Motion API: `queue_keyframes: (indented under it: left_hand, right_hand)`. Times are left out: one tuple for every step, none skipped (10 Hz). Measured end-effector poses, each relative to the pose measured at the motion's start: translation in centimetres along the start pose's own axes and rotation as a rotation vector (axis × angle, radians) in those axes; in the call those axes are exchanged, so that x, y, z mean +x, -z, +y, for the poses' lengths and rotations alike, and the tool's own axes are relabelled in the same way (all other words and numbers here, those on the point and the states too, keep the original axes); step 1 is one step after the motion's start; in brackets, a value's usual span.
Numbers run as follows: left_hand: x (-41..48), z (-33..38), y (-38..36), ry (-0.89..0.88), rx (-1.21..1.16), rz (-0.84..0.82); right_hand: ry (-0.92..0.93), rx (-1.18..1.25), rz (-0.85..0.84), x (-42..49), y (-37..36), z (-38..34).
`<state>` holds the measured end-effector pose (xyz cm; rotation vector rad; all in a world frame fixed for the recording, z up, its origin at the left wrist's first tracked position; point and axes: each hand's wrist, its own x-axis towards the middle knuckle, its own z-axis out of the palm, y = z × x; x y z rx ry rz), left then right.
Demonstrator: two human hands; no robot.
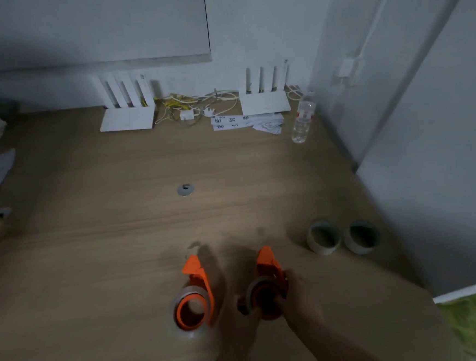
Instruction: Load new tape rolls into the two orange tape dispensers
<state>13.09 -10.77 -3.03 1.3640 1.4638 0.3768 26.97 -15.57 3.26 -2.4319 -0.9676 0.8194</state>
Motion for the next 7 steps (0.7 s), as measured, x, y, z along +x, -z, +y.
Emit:
queue_keyframes:
  left_hand:
    - [-0.4, 0.6, 0.6, 0.007, -0.005, -0.004]
    - [-1.3, 1.6, 1.2, 0.009, -0.035, -0.036]
    - [-1.4, 1.7, 1.3, 0.012, -0.051, -0.051]
    - [-0.8, 0.5, 0.9, 0.016, -0.059, -0.074]
    - [-0.7, 0.5, 1.4, -0.047, 0.034, -0.100]
    - [-1.3, 1.2, 1.9, -0.146, 0.067, -0.115]
    - [-2.2, 1.2, 2.1, -0.204, 0.107, -0.058]
  right_hand:
    - [-0.005, -0.028, -0.011, 0.2, -0.3, 0.1]
    - [-0.025, -0.043, -0.020, 0.2, -0.2, 0.1]
    - [-0.043, -0.007, -0.035, 0.3, -0.3, 0.4]
    - [-0.059, 0.008, -0.035, 0.3, -0.2, 0.3]
    - [-0.065, 0.015, -0.031, 0.2, -0.8, 0.5]
    - [-0.092, -0.001, -0.020, -0.5, -1.1, 0.3]
    - [-0.087, -0.014, 0.064, -1.2, -1.8, 0.3]
